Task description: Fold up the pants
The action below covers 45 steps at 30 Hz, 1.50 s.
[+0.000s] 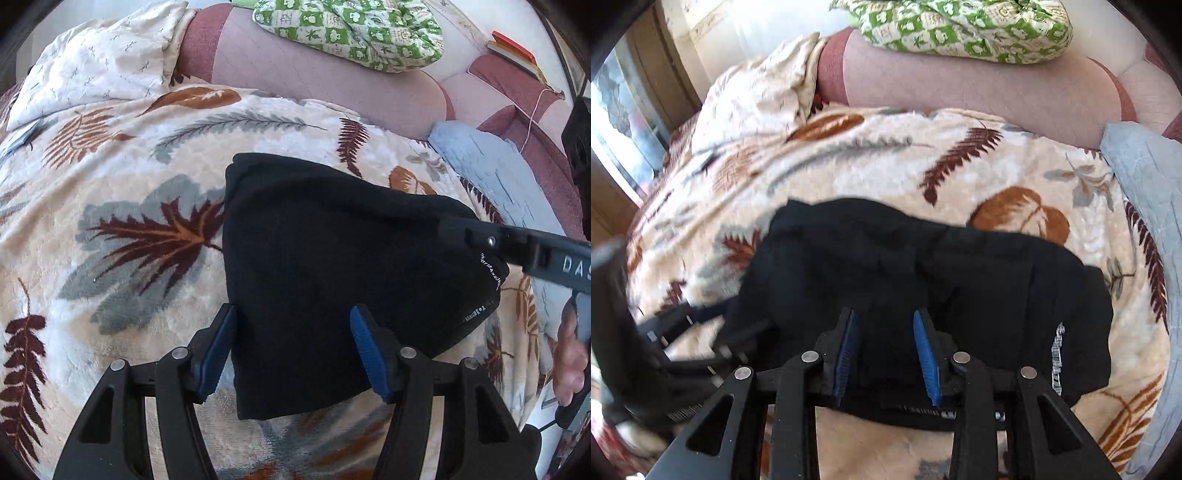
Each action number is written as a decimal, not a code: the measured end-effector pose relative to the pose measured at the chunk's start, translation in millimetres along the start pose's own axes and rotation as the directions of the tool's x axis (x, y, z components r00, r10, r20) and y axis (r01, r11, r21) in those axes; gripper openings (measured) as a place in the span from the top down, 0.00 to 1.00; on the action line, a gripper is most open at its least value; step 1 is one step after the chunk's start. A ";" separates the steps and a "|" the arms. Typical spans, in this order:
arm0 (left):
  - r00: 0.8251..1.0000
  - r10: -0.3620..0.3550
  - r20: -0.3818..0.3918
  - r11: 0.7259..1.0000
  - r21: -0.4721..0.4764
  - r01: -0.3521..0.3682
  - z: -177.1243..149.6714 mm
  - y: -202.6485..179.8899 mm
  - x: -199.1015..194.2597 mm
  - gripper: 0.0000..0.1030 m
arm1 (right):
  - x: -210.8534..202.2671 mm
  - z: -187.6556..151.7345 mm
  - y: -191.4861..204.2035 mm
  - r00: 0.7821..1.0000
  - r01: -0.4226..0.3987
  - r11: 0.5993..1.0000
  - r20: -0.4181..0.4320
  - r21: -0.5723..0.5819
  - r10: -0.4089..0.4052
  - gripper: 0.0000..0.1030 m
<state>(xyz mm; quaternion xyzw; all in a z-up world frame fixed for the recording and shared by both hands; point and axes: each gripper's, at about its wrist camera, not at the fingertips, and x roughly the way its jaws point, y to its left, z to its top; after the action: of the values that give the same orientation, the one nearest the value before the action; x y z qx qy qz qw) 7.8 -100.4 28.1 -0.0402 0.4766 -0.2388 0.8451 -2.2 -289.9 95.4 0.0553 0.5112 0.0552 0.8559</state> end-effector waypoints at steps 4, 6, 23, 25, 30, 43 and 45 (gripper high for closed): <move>1.000 -0.022 0.000 0.999 -0.029 0.022 -3.0 6.2 3.5 0.38 | 26.0 23.2 17.5 0.998 -0.014 1.000 -0.055 -0.013 0.014 0.66; 1.000 -0.026 0.001 0.999 -0.036 0.026 -4.0 6.3 5.4 0.38 | 47.3 32.3 23.1 0.996 0.023 0.999 -0.090 -0.022 -0.025 0.66; 0.998 -0.055 0.043 0.996 -0.069 0.058 -9.4 10.1 4.7 0.37 | 114.4 90.2 97.0 0.981 0.076 0.983 -0.162 -0.167 -0.103 0.67; 0.998 -0.050 0.044 0.997 -0.062 0.053 -9.8 8.5 5.1 0.36 | 128.3 99.8 95.8 0.977 0.132 0.978 -0.147 -0.162 -0.157 0.67; 0.996 -0.074 0.040 0.995 -0.070 0.077 -7.2 11.6 3.1 0.36 | 123.1 114.4 78.8 0.981 0.161 0.983 -0.091 -0.090 -0.169 0.67; 0.998 0.005 0.060 0.998 -0.064 -0.001 2.3 16.3 -31.7 0.35 | 19.7 11.1 13.3 0.993 0.115 0.993 0.032 0.024 -0.116 0.66; 0.998 0.054 0.034 0.998 -0.034 -0.053 2.0 13.1 -22.5 0.35 | 30.6 -6.4 9.4 0.991 0.132 0.991 -0.009 0.023 -0.132 0.66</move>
<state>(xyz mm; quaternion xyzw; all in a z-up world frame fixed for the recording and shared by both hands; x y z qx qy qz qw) 4.6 -79.2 43.0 -0.0455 0.4665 -0.2074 0.8587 6.2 -275.8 67.3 0.0311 0.5177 -0.0073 0.8550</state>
